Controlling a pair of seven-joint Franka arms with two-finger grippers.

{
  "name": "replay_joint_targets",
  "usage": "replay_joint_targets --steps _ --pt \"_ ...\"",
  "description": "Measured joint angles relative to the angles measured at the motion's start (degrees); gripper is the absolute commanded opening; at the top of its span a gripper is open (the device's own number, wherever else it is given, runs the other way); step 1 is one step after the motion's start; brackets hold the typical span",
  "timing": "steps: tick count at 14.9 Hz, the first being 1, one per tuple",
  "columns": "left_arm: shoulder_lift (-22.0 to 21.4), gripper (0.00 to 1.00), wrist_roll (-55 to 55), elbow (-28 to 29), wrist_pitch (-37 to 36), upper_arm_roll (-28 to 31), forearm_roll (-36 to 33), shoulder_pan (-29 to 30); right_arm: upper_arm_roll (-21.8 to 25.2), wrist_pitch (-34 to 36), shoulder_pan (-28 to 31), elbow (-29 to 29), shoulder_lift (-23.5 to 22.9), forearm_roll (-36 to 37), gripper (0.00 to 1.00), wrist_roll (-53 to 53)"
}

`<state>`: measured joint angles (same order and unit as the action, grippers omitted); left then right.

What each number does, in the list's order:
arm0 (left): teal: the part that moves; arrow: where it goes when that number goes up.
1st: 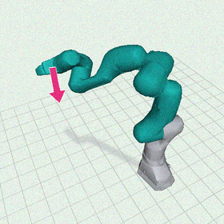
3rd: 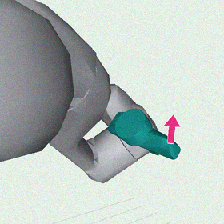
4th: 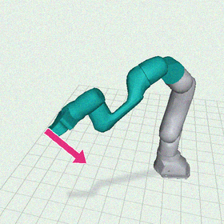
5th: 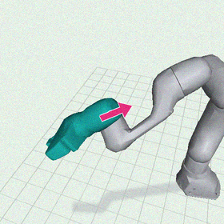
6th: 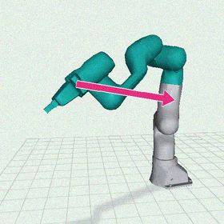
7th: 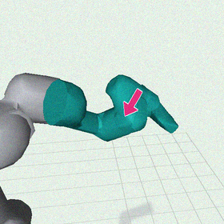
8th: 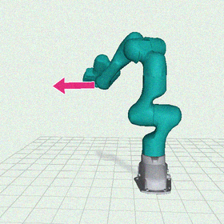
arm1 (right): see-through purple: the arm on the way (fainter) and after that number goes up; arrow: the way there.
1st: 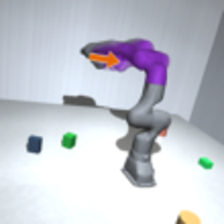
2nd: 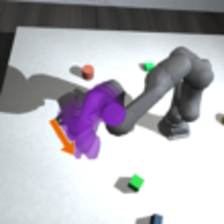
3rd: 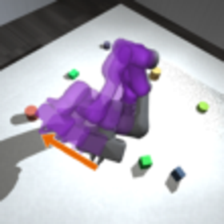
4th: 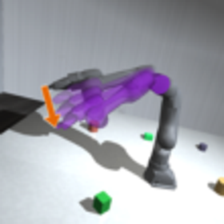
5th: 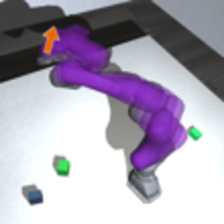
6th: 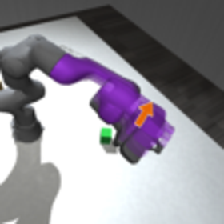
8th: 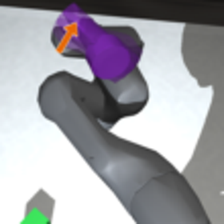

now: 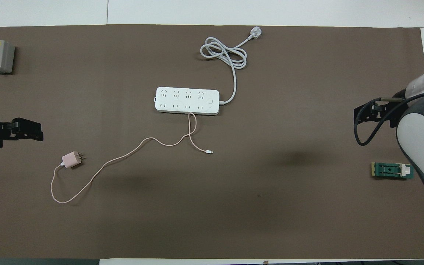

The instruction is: Unplug charger and place it aside

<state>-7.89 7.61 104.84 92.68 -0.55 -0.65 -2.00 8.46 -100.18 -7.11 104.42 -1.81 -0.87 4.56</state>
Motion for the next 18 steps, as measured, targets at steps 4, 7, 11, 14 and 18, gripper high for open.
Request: replay_joint_targets --steps 4,7,11,14,18 --pt "0.2 1.0 -1.4 -5.1 -4.8 0.5 -0.4 0.1 -0.1 0.1 0.2 -0.7 -0.1 0.0 1.0 0.0" --pt "0.7 1.0 -1.8 -5.5 -4.9 0.8 -0.4 0.1 -0.7 0.2 1.9 -1.3 -0.1 0.0 1.0 0.0" --pt "1.1 1.0 -1.8 -5.5 -4.5 0.9 -0.4 0.1 -0.8 0.4 2.2 -2.0 -0.1 0.0 1.0 0.0" --pt "1.1 1.0 -1.9 -5.5 -4.5 0.9 -0.4 0.1 -0.9 0.4 2.2 -2.3 -0.1 0.0 1.0 0.0" --pt "1.1 1.0 -2.0 -5.5 -4.5 0.8 -0.4 0.1 -0.5 0.6 2.3 -3.8 -0.1 0.0 1.0 -5.5"
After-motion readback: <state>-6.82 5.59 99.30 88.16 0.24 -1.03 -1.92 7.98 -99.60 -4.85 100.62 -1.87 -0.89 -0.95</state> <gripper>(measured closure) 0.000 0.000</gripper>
